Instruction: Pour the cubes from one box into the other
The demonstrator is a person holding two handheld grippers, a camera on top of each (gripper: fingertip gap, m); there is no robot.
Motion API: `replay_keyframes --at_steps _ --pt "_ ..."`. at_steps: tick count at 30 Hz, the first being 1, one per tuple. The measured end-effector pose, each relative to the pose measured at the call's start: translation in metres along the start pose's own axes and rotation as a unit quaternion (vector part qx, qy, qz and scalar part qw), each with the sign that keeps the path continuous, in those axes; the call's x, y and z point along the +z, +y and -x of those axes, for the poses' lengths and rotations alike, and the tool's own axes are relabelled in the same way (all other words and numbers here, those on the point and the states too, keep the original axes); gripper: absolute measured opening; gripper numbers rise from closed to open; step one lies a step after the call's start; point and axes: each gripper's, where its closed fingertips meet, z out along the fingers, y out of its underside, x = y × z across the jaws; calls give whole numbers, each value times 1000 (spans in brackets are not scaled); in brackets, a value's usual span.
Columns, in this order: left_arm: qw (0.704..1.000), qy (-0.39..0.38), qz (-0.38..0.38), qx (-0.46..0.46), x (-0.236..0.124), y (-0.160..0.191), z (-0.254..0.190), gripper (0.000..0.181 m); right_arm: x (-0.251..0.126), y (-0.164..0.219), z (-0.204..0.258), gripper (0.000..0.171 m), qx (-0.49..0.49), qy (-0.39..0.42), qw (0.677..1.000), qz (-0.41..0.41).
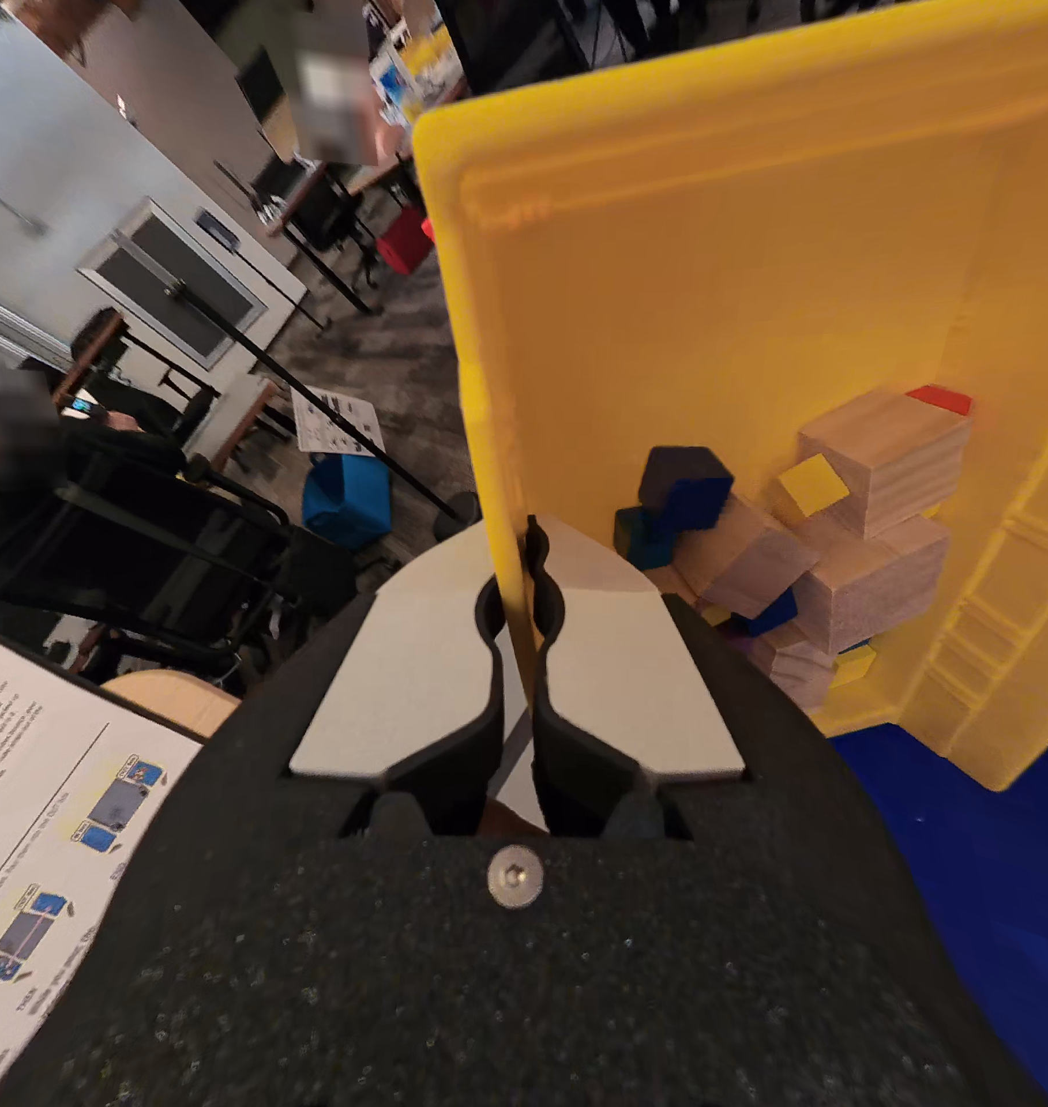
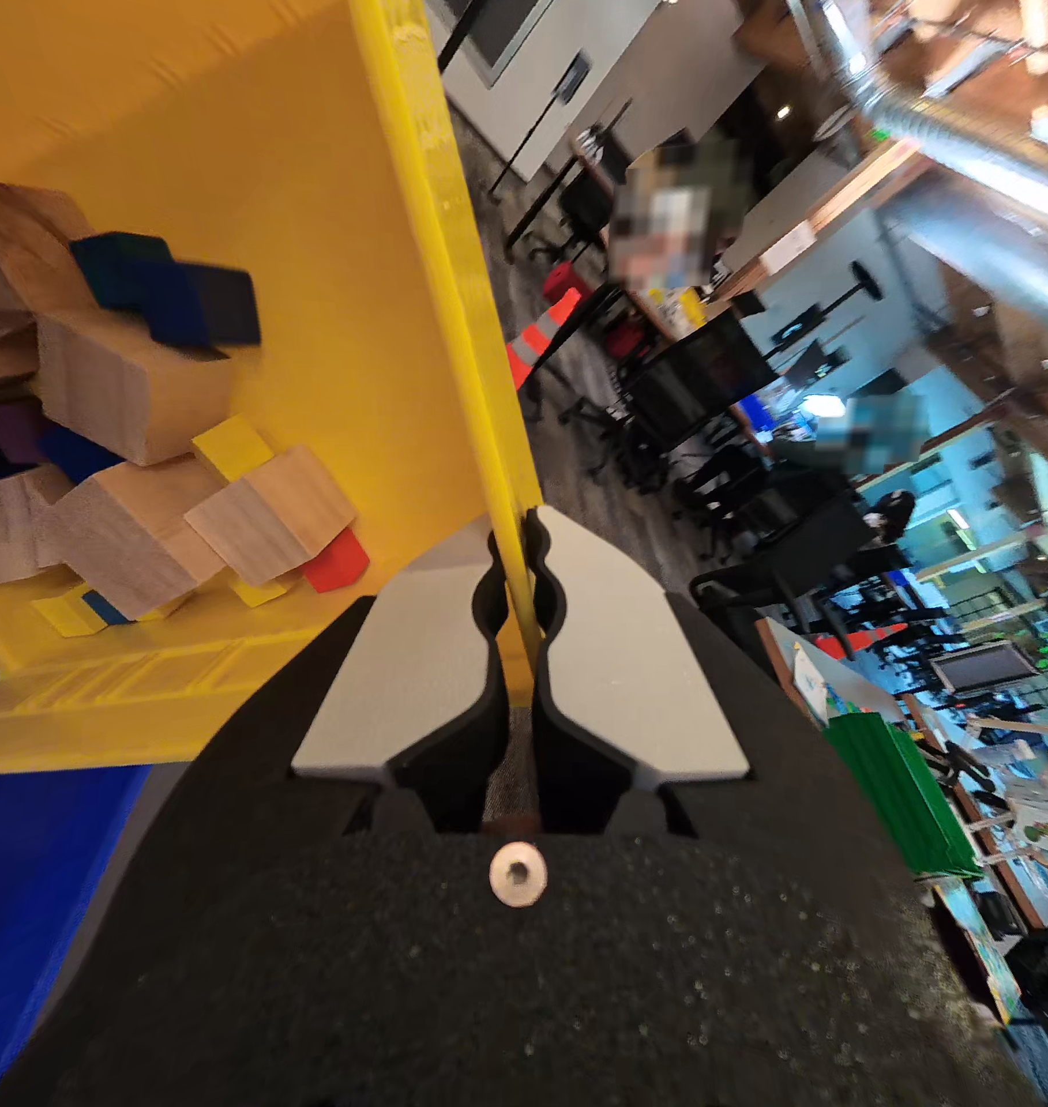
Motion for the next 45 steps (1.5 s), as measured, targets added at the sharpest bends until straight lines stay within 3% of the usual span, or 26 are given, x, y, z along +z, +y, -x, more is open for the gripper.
replay_keyframes --at_steps 14,30,34,38,42,45 --pt "982 -116 -148 34 -49 15 -30 3 -58 21 28 4 -4 191 975 -117" --pt "973 -143 -178 21 -61 -3 -20 3 -70 11 17 4 -2 224 964 -141" --pt "969 -151 -196 13 -84 -37 -2 3 -89 -17 -13 4 1 226 964 -143" --pt "972 -142 -189 -7 -121 -68 37 3 -116 -75 -46 4 -6 184 972 -144" --pt "986 -117 -122 5 -168 -69 84 3 -132 -140 -47 4 -11 61 993 -98" --pt "996 -92 -18 7 -199 -36 125 3 -125 -188 -14 4 -15 -68 996 -47"
